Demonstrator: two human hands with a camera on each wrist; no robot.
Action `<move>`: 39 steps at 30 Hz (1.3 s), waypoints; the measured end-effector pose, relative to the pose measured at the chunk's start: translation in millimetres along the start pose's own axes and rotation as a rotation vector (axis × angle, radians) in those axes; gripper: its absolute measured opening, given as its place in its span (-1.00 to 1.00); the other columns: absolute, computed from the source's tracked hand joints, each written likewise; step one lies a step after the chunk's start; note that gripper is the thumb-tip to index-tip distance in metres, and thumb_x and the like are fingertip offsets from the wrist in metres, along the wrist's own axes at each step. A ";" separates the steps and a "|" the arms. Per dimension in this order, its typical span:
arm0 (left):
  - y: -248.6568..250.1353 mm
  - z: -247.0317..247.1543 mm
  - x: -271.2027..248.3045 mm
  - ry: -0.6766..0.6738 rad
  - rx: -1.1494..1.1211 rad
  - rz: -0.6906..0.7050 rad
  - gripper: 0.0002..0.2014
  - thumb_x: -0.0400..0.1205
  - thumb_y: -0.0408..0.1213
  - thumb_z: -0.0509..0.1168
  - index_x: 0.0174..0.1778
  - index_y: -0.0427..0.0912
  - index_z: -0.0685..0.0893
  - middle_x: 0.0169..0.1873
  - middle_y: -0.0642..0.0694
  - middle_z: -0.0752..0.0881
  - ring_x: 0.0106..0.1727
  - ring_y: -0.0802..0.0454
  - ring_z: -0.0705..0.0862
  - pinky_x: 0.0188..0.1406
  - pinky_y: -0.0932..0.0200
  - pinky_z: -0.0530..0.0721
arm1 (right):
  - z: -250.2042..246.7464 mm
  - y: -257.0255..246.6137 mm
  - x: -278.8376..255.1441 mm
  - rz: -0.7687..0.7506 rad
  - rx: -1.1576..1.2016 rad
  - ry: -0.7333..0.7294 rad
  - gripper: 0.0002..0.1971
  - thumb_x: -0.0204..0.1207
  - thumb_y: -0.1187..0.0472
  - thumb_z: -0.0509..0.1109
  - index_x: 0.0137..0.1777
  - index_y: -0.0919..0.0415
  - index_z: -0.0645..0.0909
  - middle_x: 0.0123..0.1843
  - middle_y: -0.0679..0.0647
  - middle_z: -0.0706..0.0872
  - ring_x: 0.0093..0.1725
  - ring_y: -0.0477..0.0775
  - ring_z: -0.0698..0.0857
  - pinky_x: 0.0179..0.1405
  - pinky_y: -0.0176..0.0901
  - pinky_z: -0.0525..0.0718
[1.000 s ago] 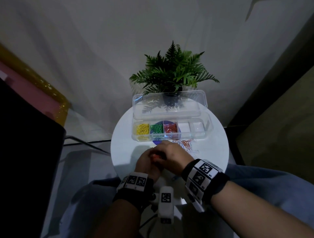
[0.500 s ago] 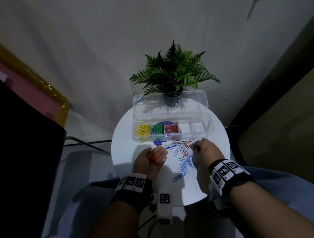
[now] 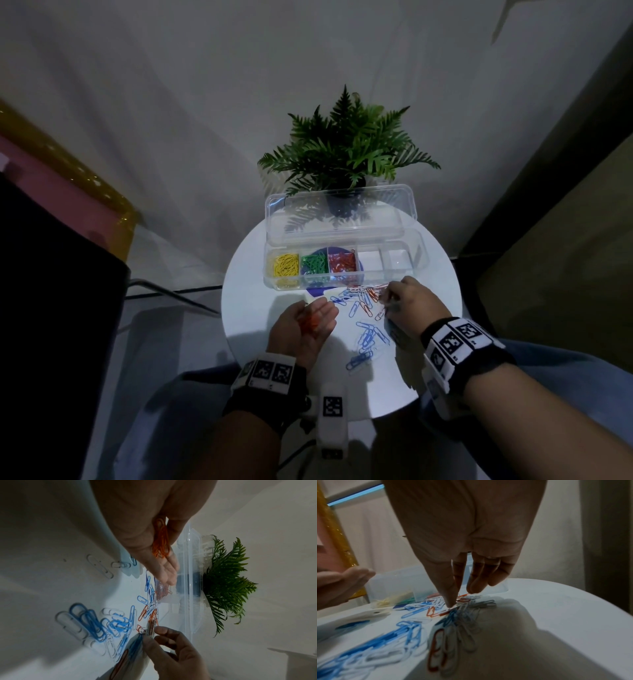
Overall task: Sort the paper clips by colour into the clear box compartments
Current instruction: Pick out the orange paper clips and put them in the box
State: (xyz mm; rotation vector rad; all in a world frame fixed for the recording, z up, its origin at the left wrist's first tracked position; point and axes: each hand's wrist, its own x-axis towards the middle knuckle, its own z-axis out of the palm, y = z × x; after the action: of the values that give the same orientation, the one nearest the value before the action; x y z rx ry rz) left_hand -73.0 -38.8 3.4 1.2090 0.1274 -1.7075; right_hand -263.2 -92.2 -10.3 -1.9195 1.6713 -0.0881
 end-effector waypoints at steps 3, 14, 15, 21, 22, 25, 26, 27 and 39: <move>0.2 0.8 -2.3 -0.012 -0.011 -0.005 -0.61 0.75 -0.22 -0.04 -0.08 -0.37 0.63 0.37 -0.32 0.56 0.39 -0.16 0.54 -0.13 0.17 0.69 | 3.1 -1.8 1.8 -0.037 -0.063 -0.056 -0.78 0.47 0.26 0.36 0.09 0.09 0.70 0.13 0.13 0.56 0.15 0.18 0.63 0.16 -0.06 0.61; 1.5 0.0 -2.7 -0.009 -0.003 -0.008 -0.61 0.74 -0.22 -0.05 -0.06 -0.37 0.63 0.20 -0.29 0.61 0.32 -0.14 0.55 -0.03 0.15 0.62 | -5.3 -1.8 3.1 0.003 0.072 -0.061 -0.86 0.44 0.23 0.47 -0.04 0.23 0.77 0.00 0.16 0.77 -0.04 0.08 0.71 -0.17 -0.32 0.55; 1.8 0.4 -3.4 -0.012 -0.008 -0.008 -0.61 0.74 -0.22 -0.05 -0.07 -0.37 0.63 0.17 -0.28 0.62 0.27 -0.13 0.57 -0.05 0.16 0.64 | -6.2 -1.3 1.0 0.014 0.126 -0.080 -0.88 0.42 0.24 0.50 -0.07 0.20 0.79 -0.06 0.15 0.80 -0.12 0.03 0.71 -0.26 -0.41 0.53; 2.2 -1.9 -0.4 -0.009 -0.022 -0.013 -0.61 0.74 -0.21 -0.04 -0.08 -0.35 0.63 -0.05 -0.23 0.70 0.00 -0.07 0.67 -0.39 0.26 0.74 | -2.1 0.0 0.6 0.011 0.069 -0.078 -0.86 0.48 0.17 0.40 -0.01 0.07 0.75 0.03 0.05 0.80 0.03 0.02 0.71 0.08 -0.23 0.60; 1.9 -2.3 0.3 -0.005 -0.016 -0.012 -0.61 0.74 -0.20 -0.04 -0.07 -0.35 0.64 -0.06 -0.23 0.70 0.01 -0.07 0.67 -0.38 0.26 0.74 | -1.2 -0.2 2.4 0.021 0.038 -0.046 -0.82 0.49 0.16 0.38 0.06 0.07 0.72 0.08 0.07 0.77 0.10 0.06 0.70 0.14 -0.20 0.59; 0.9 -2.7 1.7 0.006 0.000 -0.012 -0.60 0.74 -0.20 -0.05 -0.07 -0.35 0.64 0.01 -0.24 0.69 0.20 -0.10 0.61 -0.38 0.26 0.74 | 1.5 -4.2 5.8 0.005 -0.071 -0.046 -0.77 0.49 0.12 0.41 0.13 0.09 0.68 0.18 0.10 0.67 0.21 0.13 0.64 0.20 -0.15 0.55; 0.7 -2.7 2.5 0.009 0.004 -0.013 -0.60 0.74 -0.20 -0.05 -0.07 -0.35 0.64 0.08 -0.25 0.67 0.25 -0.11 0.58 -0.38 0.26 0.74 | 2.2 -6.2 6.4 -0.010 -0.097 -0.048 -0.79 0.50 0.13 0.39 0.11 0.10 0.69 0.17 0.11 0.65 0.19 0.14 0.64 0.17 -0.14 0.55; 0.6 -2.6 3.2 0.011 0.008 -0.013 -0.60 0.74 -0.20 -0.05 -0.07 -0.35 0.64 0.14 -0.27 0.65 0.31 -0.12 0.56 -0.36 0.26 0.74 | 2.8 -8.0 6.8 -0.029 -0.128 -0.053 -0.80 0.52 0.14 0.36 0.10 0.12 0.69 0.17 0.12 0.63 0.18 0.15 0.64 0.15 -0.13 0.56; 4.1 -3.0 2.5 -0.020 -0.017 0.004 -0.60 0.74 -0.21 -0.06 -0.09 -0.36 0.63 0.24 -0.29 0.60 -0.08 -0.05 0.67 -0.33 0.24 0.73 | 9.7 -25.7 5.3 -0.032 -0.080 -0.101 -0.86 0.40 0.28 0.29 -0.18 0.15 0.70 -0.07 0.16 0.73 -0.01 0.19 0.69 -0.07 -0.18 0.60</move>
State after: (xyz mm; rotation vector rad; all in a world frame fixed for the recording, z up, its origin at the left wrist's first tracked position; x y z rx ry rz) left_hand -67.9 -40.7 1.8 1.1789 0.1267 -1.7116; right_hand -235.3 -92.3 -8.0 -1.9760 1.5991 0.0631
